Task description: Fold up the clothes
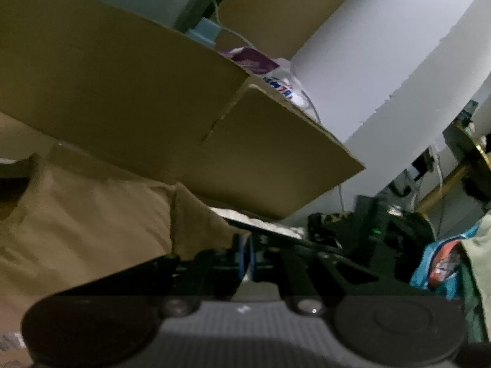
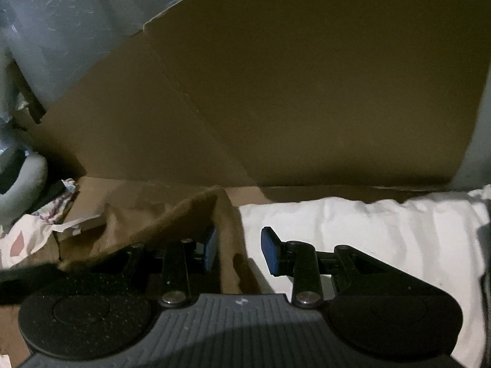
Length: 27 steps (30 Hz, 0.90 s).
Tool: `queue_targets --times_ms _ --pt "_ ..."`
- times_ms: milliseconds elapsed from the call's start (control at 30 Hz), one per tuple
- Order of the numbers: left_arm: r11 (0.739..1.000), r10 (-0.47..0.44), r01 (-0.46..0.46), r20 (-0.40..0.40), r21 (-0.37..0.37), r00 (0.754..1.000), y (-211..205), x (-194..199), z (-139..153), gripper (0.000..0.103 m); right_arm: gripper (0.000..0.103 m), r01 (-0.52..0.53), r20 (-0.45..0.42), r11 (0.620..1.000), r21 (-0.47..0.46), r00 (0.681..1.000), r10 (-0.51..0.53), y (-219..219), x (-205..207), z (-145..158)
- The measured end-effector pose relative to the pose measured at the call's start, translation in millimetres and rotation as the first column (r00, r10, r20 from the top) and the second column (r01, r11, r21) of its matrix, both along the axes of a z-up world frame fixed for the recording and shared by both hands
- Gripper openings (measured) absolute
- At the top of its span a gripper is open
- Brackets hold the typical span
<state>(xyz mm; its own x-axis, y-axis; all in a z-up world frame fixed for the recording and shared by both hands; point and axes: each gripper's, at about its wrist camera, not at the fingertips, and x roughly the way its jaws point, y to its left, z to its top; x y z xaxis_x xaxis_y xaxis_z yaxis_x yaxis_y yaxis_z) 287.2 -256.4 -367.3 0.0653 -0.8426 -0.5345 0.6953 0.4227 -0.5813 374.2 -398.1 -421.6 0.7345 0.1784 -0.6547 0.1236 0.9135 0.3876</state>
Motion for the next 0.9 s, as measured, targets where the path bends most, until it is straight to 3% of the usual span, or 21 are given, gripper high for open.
queue_targets --times_ms 333,667,900 --pt "1.0 -0.025 0.025 0.021 0.006 0.999 0 -3 0 0.004 0.039 -0.032 0.029 0.999 0.04 0.999 0.031 4 12 -8" --pt "0.993 0.079 -0.08 0.008 0.087 0.997 27 18 -22 0.004 0.039 -0.053 -0.025 0.998 -0.018 0.998 0.053 14 41 -20" --pt "0.974 0.169 -0.167 -0.001 0.155 0.986 43 37 -47 0.004 0.039 -0.07 -0.067 0.996 -0.049 0.995 0.067 21 58 -27"
